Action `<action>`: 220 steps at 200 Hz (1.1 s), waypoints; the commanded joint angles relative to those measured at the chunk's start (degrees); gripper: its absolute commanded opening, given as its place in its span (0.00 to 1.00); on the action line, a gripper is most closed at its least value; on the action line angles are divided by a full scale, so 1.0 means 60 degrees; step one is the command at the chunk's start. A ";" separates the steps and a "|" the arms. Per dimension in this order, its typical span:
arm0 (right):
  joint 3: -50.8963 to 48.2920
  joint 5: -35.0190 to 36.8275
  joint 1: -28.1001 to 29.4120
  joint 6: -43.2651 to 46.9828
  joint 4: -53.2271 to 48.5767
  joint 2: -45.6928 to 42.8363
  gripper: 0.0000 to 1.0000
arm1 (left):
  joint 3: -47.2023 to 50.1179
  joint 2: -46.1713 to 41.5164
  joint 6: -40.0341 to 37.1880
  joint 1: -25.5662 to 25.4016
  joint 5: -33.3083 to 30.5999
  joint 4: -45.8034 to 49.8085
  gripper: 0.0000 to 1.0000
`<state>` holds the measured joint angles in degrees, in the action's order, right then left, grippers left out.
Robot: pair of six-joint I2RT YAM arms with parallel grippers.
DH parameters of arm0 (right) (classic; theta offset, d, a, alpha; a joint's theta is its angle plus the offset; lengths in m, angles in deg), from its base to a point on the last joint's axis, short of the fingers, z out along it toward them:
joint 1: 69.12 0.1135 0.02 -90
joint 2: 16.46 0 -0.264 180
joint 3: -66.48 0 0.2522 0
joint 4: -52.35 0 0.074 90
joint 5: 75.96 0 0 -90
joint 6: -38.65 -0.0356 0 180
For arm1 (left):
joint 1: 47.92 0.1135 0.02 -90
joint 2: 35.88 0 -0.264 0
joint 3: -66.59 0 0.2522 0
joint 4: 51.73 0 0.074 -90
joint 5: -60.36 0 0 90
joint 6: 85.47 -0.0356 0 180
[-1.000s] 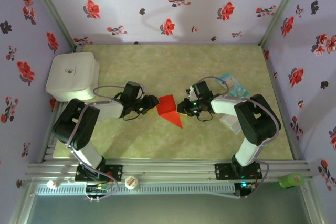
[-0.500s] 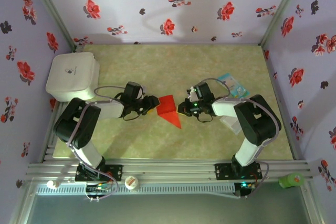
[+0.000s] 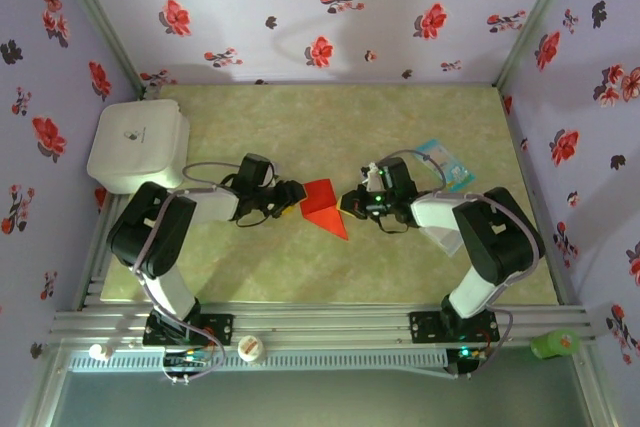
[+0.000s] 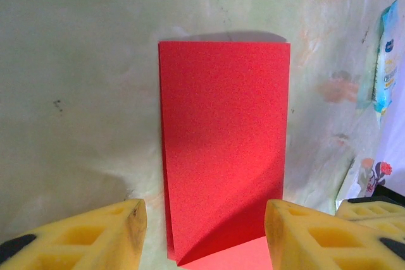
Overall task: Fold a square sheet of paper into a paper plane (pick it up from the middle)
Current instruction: Fourth fold the wing at the center of the table.
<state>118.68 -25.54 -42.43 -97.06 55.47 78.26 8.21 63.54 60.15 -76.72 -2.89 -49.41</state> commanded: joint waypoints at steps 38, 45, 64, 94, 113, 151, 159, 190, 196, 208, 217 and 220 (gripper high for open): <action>-0.0334 -0.0392 -0.0143 -0.0497 0.0896 -0.0391 0.00 | -0.0330 0.0406 0.0307 0.0091 0.0439 -0.0241 0.51; -0.0337 -0.0378 -0.0157 -0.0489 0.0881 -0.0407 0.00 | -0.0341 0.0450 0.0349 0.0091 0.0478 -0.0293 0.51; -0.0356 -0.0407 -0.0172 -0.0489 0.0889 -0.0410 0.00 | -0.0400 0.0582 0.0401 0.0083 0.0551 -0.0398 0.50; -0.0392 -0.0392 -0.0185 -0.0499 0.0878 -0.0460 0.00 | -0.0423 0.0686 0.0483 0.0067 0.0597 -0.0588 0.46; -0.0414 -0.0419 -0.0202 -0.0510 0.0898 -0.0429 0.00 | -0.0451 0.0751 0.0522 0.0068 0.0611 -0.0730 0.44; -0.0415 -0.0428 -0.0205 -0.0496 0.0877 -0.0389 0.00 | -0.0429 0.0869 0.0645 0.0067 0.0597 -0.0983 0.40; -0.0415 -0.0450 -0.0203 -0.0494 0.0906 -0.0345 0.00 | -0.0430 0.0890 0.0698 0.0068 0.0590 -0.1051 0.38; -0.0457 -0.0394 -0.0216 -0.0482 0.0898 -0.0292 0.01 | -0.0461 0.0921 0.0765 0.0067 0.0596 -0.1199 0.28; -0.0468 -0.0392 -0.0216 -0.0474 0.0898 -0.0271 0.01 | -0.0467 0.0923 0.0754 0.0065 0.0583 -0.1198 0.27; -0.0472 -0.0385 -0.0216 -0.0469 0.0888 -0.0229 0.01 | -0.0487 0.0916 0.0756 0.0066 0.0582 -0.1188 0.23; -0.0474 -0.0364 -0.0216 -0.0478 0.0872 -0.0227 0.02 | -0.0484 0.0892 0.0730 0.0068 0.0580 -0.1156 0.21; -0.0473 -0.0350 -0.0216 -0.0459 0.0853 -0.0216 0.02 | -0.0480 0.0892 0.0715 0.0068 0.0569 -0.1142 0.20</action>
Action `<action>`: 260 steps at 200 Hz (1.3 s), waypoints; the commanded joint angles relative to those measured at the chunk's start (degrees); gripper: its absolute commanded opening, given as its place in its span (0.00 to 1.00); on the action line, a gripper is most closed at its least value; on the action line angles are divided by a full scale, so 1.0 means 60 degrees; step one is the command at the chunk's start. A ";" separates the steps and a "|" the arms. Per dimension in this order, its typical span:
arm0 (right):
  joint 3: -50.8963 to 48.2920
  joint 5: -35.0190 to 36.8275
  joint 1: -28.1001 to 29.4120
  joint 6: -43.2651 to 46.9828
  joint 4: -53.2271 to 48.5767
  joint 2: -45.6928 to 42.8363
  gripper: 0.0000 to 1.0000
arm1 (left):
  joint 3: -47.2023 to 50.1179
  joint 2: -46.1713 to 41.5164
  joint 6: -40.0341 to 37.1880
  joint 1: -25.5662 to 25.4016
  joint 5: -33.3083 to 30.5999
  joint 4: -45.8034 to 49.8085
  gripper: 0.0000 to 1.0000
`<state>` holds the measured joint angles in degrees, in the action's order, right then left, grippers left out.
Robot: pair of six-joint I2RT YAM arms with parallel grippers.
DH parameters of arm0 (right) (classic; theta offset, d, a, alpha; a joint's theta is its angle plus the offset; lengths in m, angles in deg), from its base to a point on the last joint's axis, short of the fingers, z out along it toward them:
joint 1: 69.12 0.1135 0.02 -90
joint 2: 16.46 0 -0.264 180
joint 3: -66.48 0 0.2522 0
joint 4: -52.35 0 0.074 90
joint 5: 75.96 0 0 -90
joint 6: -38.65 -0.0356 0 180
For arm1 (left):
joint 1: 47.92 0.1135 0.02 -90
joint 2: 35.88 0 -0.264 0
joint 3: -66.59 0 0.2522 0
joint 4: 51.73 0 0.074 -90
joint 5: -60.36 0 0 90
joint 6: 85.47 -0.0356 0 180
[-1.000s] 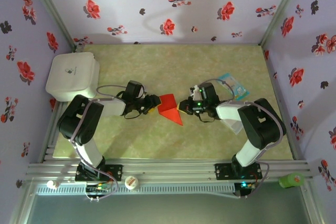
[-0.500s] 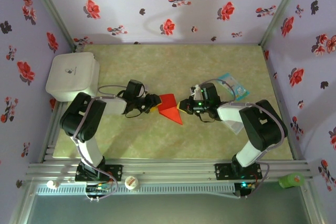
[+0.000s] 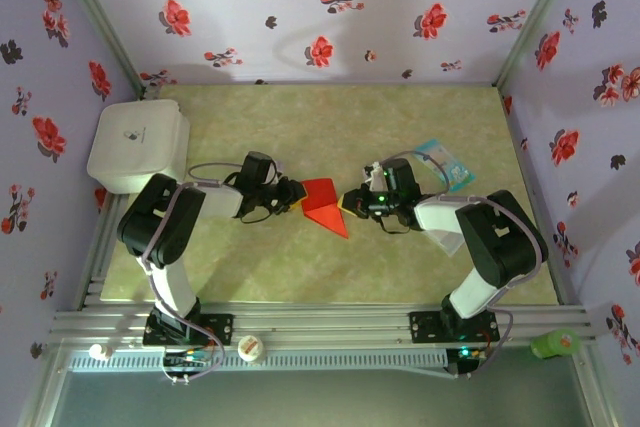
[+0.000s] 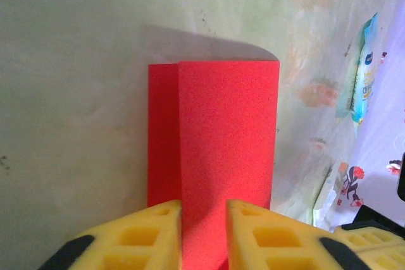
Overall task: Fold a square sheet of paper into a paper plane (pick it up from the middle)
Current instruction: Fourth fold the wing at the center of the table.
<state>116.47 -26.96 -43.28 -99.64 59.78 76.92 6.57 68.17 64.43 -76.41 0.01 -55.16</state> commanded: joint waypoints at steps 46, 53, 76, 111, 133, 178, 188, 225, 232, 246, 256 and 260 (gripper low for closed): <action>0.0411 0.0774 -0.0089 0.1047 -0.2112 -0.0254 0.14 | -0.0085 -0.0114 0.0087 -0.0005 -0.0166 -0.0133 0.02; 0.0526 0.1063 -0.0089 0.1280 -0.2643 -0.0366 0.19 | -0.0012 -0.0245 0.0131 -0.0037 -0.0271 -0.0123 0.01; 0.0906 0.2237 -0.0074 0.2159 -0.4265 -0.0799 0.27 | 0.0223 -0.0571 0.0465 -0.0155 -0.0765 -0.0266 0.00; 0.0975 0.4356 -0.0045 0.2668 -0.5405 -0.1785 0.32 | 0.0470 -0.0874 0.0803 -0.0391 -0.1325 -0.0519 0.00; 0.0695 0.5251 0.0013 0.2730 -0.5292 -0.2411 0.33 | 0.0644 -0.1015 0.0951 -0.0454 -0.1542 -0.0635 0.00; -0.0346 0.7343 0.1430 0.3868 -0.3766 -0.3724 0.38 | 0.0782 -0.1308 0.0934 -0.0467 -0.1511 -0.0558 0.00; -0.0574 0.8047 0.2048 0.4528 -0.3392 -0.3989 0.39 | 0.0821 -0.1359 0.0966 -0.0465 -0.1506 -0.0575 0.00; -0.1485 0.9671 0.3444 0.6410 -0.2155 -0.4605 0.43 | 0.0923 -0.1561 0.0997 -0.0466 -0.1478 -0.0523 0.00; -0.1545 0.9836 0.3662 0.6804 -0.2112 -0.4607 0.43 | 0.0922 -0.1582 0.0976 -0.0466 -0.1492 -0.0493 0.00; -0.1592 1.0354 0.4167 0.7579 -0.2068 -0.4485 0.46 | 0.0903 -0.1631 0.0918 -0.0466 -0.1421 -0.0407 0.00; -0.1565 1.0374 0.4353 0.7859 -0.2095 -0.4402 0.46 | 0.0895 -0.1673 0.0888 -0.0470 -0.1411 -0.0309 0.00; -0.1556 1.0352 0.4420 0.7926 -0.2099 -0.4376 0.45 | 0.0911 -0.1689 0.0891 -0.0467 -0.1411 -0.0302 0.00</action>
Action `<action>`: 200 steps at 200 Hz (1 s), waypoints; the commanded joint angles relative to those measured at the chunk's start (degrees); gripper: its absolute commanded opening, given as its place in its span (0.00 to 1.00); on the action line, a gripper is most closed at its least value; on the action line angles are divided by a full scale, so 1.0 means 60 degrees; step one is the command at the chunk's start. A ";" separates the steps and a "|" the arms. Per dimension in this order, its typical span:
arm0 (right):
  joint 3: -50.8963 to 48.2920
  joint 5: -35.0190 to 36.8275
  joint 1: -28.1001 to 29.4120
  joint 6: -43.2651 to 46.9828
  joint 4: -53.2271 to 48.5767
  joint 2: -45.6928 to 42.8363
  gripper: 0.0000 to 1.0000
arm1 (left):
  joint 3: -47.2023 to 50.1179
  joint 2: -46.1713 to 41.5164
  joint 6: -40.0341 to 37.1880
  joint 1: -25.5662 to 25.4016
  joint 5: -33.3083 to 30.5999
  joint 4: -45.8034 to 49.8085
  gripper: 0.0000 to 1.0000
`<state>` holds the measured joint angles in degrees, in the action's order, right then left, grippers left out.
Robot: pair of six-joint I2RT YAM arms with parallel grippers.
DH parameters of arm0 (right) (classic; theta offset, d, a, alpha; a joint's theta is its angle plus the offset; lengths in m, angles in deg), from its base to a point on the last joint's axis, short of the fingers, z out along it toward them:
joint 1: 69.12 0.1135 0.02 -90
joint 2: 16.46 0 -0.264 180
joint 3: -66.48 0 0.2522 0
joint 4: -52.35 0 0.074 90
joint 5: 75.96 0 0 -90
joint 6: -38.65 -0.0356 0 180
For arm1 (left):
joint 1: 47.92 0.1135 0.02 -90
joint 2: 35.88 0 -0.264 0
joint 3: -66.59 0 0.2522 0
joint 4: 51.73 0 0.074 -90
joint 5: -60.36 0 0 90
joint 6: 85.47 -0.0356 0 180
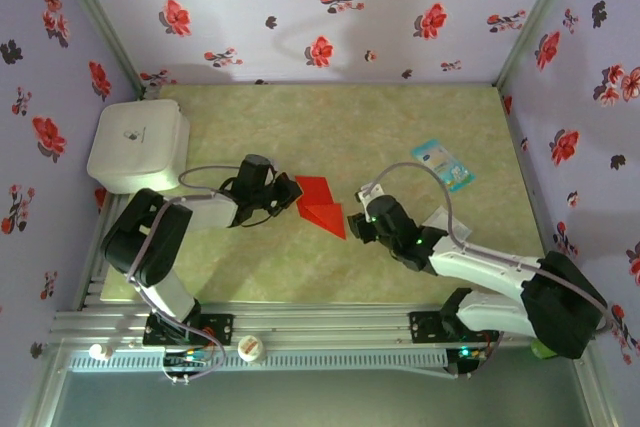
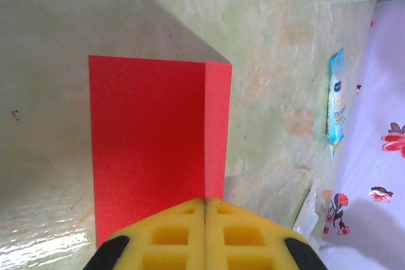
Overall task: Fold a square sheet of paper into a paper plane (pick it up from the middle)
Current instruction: Fourth fold the wing at the center of the table.
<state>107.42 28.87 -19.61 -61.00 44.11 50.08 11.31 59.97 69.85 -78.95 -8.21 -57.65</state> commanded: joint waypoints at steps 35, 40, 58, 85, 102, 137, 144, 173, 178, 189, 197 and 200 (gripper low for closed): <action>-0.0571 0.2626 0.1671 0.2930 0.2135 0.0167 0.41 | 0.0118 -0.0446 0.0047 -0.0044 -0.0053 0.0149 0.00; -0.0686 0.2802 0.1815 0.3196 0.2435 0.0195 0.41 | 0.0123 -0.0467 0.0041 -0.0045 -0.0056 0.0159 0.00; -0.0709 0.2529 0.1919 0.3388 0.2508 0.0224 0.41 | 0.0113 -0.0507 0.0014 -0.0044 -0.0046 0.0146 0.00; -0.0655 0.1746 0.1928 0.3368 0.2343 0.0460 0.40 | 0.0100 -0.0521 -0.0030 -0.0044 0.0002 0.0159 0.00; -0.0677 0.1607 0.1933 0.3336 0.2463 0.0687 0.40 | 0.0108 -0.0521 0.0030 -0.0043 0.0002 0.0160 0.00; -0.0648 0.1211 0.1938 0.3210 0.2526 0.1083 0.36 | 0.0113 -0.0521 0.0146 -0.0045 0.0010 0.0160 0.00; -0.0657 0.1192 0.1942 0.3176 0.2570 0.1182 0.35 | 0.0101 -0.0512 0.0169 -0.0044 0.0015 0.0160 0.00; -0.0532 0.1159 0.1953 0.3291 0.2785 0.1667 0.35 | 0.0018 -0.0521 0.0206 -0.0044 0.0026 0.0230 0.00; -0.0504 0.1167 0.1951 0.3314 0.2817 0.1718 0.35 | 0.0004 -0.0529 0.0207 -0.0045 0.0029 0.0255 0.00; -0.0472 0.1130 0.1934 0.3402 0.3074 0.1905 0.35 | -0.0022 -0.0548 0.0217 -0.0048 0.0037 0.0312 0.00; -0.0436 0.1025 0.1933 0.3478 0.3309 0.2107 0.36 | -0.0026 -0.0558 0.0217 -0.0044 0.0045 0.0329 0.00; -0.0398 0.1016 0.1938 0.3495 0.3392 0.2195 0.36 | -0.0031 -0.0564 0.0217 -0.0046 0.0037 0.0335 0.00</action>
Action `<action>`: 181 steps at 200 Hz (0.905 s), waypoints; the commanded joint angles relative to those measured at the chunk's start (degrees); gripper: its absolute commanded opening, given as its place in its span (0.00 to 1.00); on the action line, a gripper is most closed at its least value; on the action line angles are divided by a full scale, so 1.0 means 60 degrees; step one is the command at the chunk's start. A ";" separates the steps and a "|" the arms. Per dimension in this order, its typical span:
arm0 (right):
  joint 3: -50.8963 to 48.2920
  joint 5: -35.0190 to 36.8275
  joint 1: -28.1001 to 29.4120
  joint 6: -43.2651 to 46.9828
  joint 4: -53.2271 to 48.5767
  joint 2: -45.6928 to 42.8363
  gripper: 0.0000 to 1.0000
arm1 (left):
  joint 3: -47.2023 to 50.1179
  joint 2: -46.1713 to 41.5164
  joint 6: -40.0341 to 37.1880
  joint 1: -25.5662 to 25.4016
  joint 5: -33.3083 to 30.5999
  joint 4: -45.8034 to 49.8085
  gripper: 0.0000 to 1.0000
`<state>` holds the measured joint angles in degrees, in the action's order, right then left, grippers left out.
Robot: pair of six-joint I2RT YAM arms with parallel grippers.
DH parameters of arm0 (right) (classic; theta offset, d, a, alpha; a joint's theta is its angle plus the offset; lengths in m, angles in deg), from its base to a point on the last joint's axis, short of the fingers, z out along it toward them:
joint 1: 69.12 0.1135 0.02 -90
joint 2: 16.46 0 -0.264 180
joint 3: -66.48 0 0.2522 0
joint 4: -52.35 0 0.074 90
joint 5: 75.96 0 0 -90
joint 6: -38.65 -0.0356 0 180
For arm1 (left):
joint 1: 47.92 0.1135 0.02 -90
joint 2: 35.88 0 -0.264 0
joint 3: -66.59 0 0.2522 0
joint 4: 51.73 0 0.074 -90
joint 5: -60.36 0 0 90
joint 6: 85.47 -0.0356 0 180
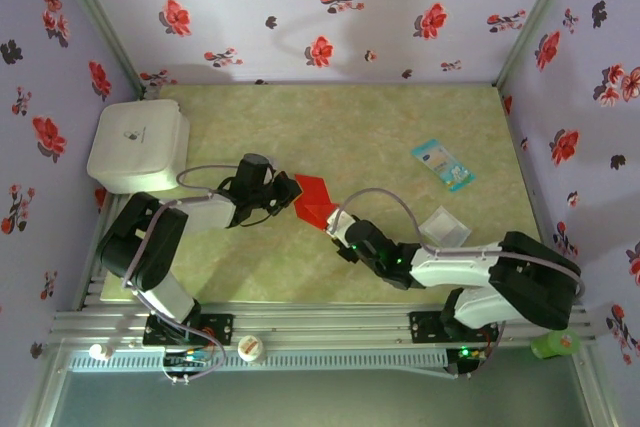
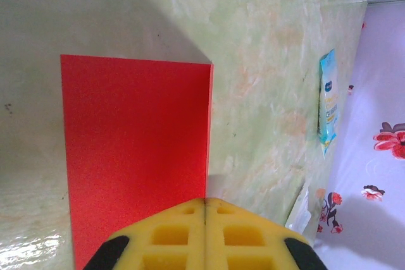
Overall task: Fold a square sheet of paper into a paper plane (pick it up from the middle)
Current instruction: Fourth fold the wing at the center of the table.
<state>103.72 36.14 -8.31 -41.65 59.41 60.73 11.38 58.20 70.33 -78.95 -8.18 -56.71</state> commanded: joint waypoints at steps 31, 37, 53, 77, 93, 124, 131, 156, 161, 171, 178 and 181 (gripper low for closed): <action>0.0614 -0.0023 0.0048 0.0332 0.1544 0.1519 0.36 | -0.0119 -0.0297 0.0166 -0.0062 0.0034 0.0282 0.00; 0.0721 -0.0009 0.0058 0.0305 0.1580 0.1685 0.37 | -0.0130 -0.0301 0.0167 -0.0059 0.0041 0.0296 0.00; 0.0899 0.0159 0.0056 0.0253 0.1768 0.2125 0.37 | -0.0187 -0.0267 0.0167 -0.0059 0.0042 0.0338 0.00; 0.1071 0.0435 0.0025 0.0167 0.2120 0.2721 0.37 | -0.0240 -0.0270 0.0151 -0.0059 0.0078 0.0378 0.00; 0.1249 0.0527 0.0017 0.0190 0.2176 0.3040 0.37 | -0.0254 -0.0241 0.0166 -0.0070 0.0100 0.0355 0.00; 0.1257 0.0867 -0.0030 0.0027 0.2538 0.3360 0.35 | -0.0299 -0.0257 0.0195 -0.0059 0.0128 0.0355 0.00; 0.1253 0.0871 -0.0036 -0.0031 0.2547 0.3355 0.34 | -0.0317 -0.0240 0.0190 -0.0062 0.0123 0.0355 0.00; 0.1236 0.0863 -0.0032 -0.0255 0.2536 0.3326 0.29 | -0.0328 -0.0226 0.0187 -0.0059 0.0112 0.0373 0.00; 0.1200 0.0861 -0.0036 -0.0316 0.2536 0.3319 0.29 | -0.0330 -0.0226 0.0191 -0.0059 0.0116 0.0371 0.00; 0.1158 0.0860 -0.0031 -0.0458 0.2534 0.3291 0.25 | -0.0342 -0.0211 0.0173 -0.0068 0.0116 0.0370 0.00; 0.1129 0.0852 -0.0040 -0.0566 0.2536 0.3251 0.24 | -0.0357 -0.0197 0.0166 -0.0059 0.0115 0.0370 0.00; 0.1113 0.0845 -0.0032 -0.0600 0.2536 0.3249 0.23 | -0.0357 -0.0184 0.0166 -0.0059 0.0109 0.0363 0.00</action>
<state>110.19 39.66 -8.37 -42.37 72.50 80.44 10.87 58.20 70.66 -79.06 -8.01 -55.45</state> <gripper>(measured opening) 0.251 0.052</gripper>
